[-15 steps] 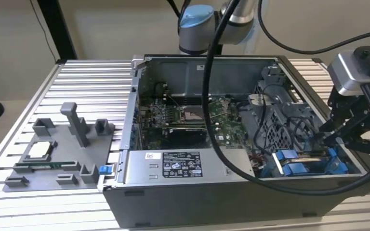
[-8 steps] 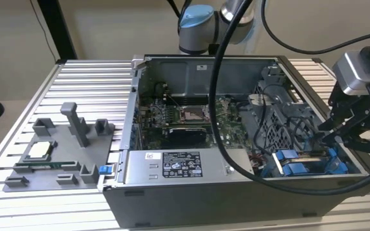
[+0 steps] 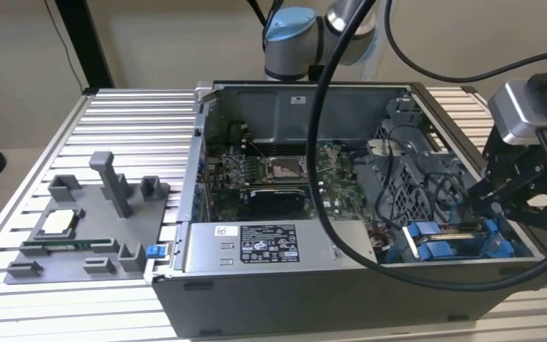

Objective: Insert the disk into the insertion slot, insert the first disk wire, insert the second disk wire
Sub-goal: 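Insert the second disk wire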

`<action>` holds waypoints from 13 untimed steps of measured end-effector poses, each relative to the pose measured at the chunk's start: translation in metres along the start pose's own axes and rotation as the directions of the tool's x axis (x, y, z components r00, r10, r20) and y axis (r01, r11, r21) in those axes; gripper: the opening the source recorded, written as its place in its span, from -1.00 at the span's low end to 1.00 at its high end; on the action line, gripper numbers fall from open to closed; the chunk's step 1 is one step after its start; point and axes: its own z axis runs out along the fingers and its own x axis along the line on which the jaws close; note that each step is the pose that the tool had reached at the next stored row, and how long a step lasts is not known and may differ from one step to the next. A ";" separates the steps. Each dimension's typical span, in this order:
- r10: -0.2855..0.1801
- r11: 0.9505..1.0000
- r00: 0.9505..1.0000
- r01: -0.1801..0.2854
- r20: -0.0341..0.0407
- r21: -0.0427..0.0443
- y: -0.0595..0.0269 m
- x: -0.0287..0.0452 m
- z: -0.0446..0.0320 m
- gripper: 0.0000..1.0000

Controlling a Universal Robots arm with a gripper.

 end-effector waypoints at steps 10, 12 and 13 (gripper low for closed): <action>0.000 1.000 1.000 0.000 0.001 -0.001 0.0010 -0.0001 0.0005 -1.00; 0.000 1.000 1.000 0.000 0.001 -0.001 0.0010 -0.0001 0.0005 1.00; 0.000 1.000 1.000 0.000 0.001 -0.001 0.0010 -0.0001 0.0005 1.00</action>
